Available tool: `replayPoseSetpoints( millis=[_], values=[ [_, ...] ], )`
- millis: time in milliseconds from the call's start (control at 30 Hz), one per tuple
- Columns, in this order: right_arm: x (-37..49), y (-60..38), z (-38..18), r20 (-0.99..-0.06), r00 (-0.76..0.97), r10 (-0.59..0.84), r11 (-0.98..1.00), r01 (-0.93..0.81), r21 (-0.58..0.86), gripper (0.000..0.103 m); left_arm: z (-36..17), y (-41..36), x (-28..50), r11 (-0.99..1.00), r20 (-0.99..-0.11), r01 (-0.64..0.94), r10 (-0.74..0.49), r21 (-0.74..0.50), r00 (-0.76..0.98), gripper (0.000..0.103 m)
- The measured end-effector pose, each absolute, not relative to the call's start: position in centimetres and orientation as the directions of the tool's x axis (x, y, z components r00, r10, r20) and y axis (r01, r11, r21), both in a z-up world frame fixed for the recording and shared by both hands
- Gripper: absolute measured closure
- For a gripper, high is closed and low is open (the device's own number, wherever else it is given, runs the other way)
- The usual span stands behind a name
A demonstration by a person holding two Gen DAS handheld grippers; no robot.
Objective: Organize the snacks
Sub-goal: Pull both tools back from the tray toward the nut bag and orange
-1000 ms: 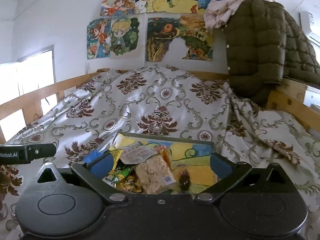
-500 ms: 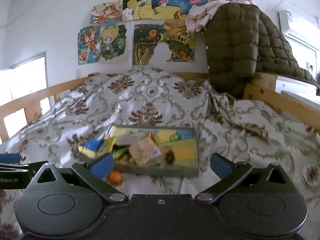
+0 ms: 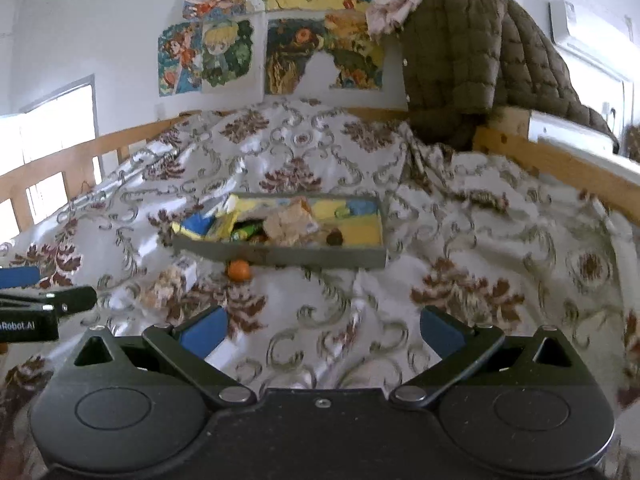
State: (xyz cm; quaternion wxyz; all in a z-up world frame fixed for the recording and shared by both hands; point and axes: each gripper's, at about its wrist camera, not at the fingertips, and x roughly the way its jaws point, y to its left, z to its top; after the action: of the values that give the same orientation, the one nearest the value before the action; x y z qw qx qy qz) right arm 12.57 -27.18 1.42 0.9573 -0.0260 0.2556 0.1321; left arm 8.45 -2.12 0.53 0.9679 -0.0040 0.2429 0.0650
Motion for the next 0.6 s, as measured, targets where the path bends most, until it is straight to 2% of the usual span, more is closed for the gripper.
replayPoseSetpoints(
  millis=[300,600],
  values=[
    [10.2,-26.4,-1.2,-0.562,0.791,0.239,0.959,-0.285,0.007,0.001,-0.8,-0.6,6.3,0.984,-0.508,-0.176,0.169,0.036,0.844,0.000],
    [10.1,-25.2,-1.9,-0.586,0.764,0.271,0.945,-0.327,0.011,0.001,-1.0,0.2,6.1,0.979,-0.528,-0.196,0.194,0.054,0.826,0.000]
  ],
)
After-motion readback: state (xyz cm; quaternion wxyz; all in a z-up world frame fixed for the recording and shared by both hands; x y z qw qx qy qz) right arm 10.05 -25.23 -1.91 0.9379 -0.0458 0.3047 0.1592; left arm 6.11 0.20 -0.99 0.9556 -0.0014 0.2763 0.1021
